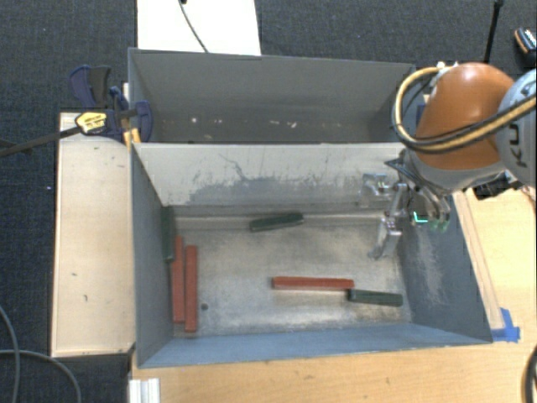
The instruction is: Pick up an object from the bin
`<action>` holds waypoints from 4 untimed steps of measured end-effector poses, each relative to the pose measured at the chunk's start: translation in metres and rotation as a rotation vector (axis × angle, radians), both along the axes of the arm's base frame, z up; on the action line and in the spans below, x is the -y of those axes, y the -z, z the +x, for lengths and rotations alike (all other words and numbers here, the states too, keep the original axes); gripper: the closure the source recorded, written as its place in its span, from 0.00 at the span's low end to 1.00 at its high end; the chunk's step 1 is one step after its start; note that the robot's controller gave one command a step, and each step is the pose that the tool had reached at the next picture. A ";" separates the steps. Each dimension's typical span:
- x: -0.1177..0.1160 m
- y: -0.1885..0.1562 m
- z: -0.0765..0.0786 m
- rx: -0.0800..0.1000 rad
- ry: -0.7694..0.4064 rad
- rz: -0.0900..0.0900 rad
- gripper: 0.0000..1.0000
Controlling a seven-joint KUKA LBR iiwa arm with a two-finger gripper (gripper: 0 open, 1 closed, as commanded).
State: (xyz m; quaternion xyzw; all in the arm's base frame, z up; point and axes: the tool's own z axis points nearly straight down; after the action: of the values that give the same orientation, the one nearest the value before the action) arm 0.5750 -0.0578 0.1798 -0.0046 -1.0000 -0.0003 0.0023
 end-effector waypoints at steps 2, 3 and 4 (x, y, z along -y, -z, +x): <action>-0.060 0.106 -0.019 0.006 -0.056 0.000 1.00; -0.059 0.107 -0.018 0.009 -0.057 -0.001 0.00; -0.118 0.027 -0.056 0.011 0.215 0.002 0.00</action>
Offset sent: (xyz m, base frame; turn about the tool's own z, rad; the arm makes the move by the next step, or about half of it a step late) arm -0.0200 0.0593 -0.1084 -0.0522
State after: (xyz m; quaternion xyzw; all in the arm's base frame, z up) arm 0.5191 0.0604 0.1533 -0.1116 -0.9937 -0.0018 -0.0031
